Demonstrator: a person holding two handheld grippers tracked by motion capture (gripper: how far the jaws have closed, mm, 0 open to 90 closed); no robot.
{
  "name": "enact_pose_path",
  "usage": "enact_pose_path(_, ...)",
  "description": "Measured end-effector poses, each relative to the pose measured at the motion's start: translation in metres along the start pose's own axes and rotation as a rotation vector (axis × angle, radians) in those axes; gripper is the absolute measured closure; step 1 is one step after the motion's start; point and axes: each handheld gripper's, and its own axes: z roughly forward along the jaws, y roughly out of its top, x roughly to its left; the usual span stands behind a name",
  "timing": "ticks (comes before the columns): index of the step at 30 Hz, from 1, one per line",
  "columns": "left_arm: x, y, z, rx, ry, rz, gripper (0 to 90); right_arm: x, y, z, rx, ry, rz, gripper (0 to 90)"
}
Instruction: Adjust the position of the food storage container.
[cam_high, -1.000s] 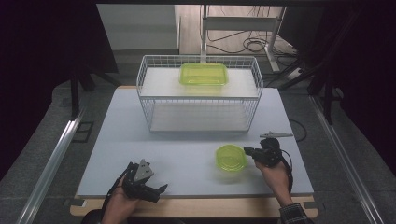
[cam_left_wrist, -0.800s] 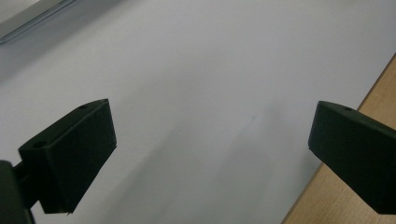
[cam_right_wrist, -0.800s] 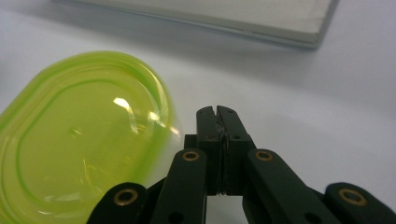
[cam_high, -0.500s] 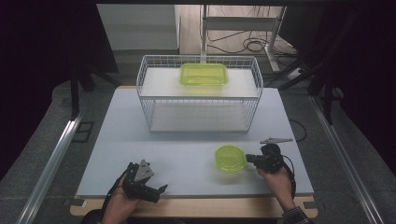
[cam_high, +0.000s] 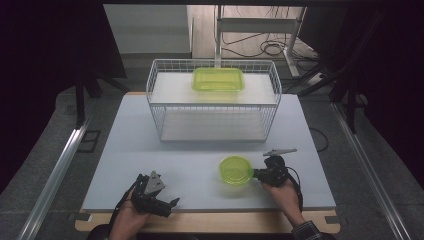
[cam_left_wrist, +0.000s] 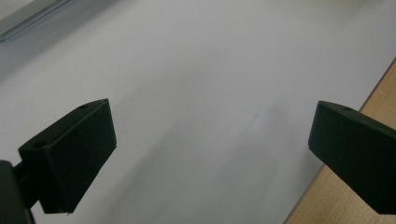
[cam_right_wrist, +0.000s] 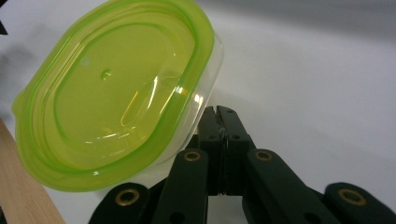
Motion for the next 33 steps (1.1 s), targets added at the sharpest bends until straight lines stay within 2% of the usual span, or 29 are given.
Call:
enact_pose_path(12, 0.0, 0.0, 0.0, 0.002, -0.001, -0.001, 0.6, 0.021, 0.012, 0.029, 0.01, 0.076, -0.047, 88.0)
enact_pose_path(17, 0.001, 0.0, -0.001, -0.01, -0.005, -0.012, 0.8, 0.021, 0.013, 0.026, -0.001, 0.042, -0.085, 86.1)
enact_pose_path(18, 0.001, 0.0, -0.001, -0.016, -0.007, -0.013, 0.8, 0.019, 0.013, 0.021, -0.01, -0.01, -0.114, 84.3)
enact_pose_path(21, 0.002, 0.0, -0.002, -0.026, -0.012, -0.017, 1.0, 0.014, 0.011, 0.011, -0.033, -0.039, -0.113, 79.3)
enact_pose_path(23, 0.001, 0.001, -0.003, -0.032, -0.012, -0.014, 1.1, 0.014, 0.01, 0.008, -0.039, -0.056, -0.125, 77.4)
enact_pose_path(24, 0.001, 0.001, -0.003, -0.037, -0.015, -0.011, 1.1, 0.014, 0.009, 0.002, -0.048, -0.079, -0.143, 72.9)
enact_pose_path(33, 0.001, 0.001, -0.006, -0.052, -0.003, -0.016, 1.2, 0.016, 0.004, -0.015, -0.079, -0.102, -0.179, 54.6)
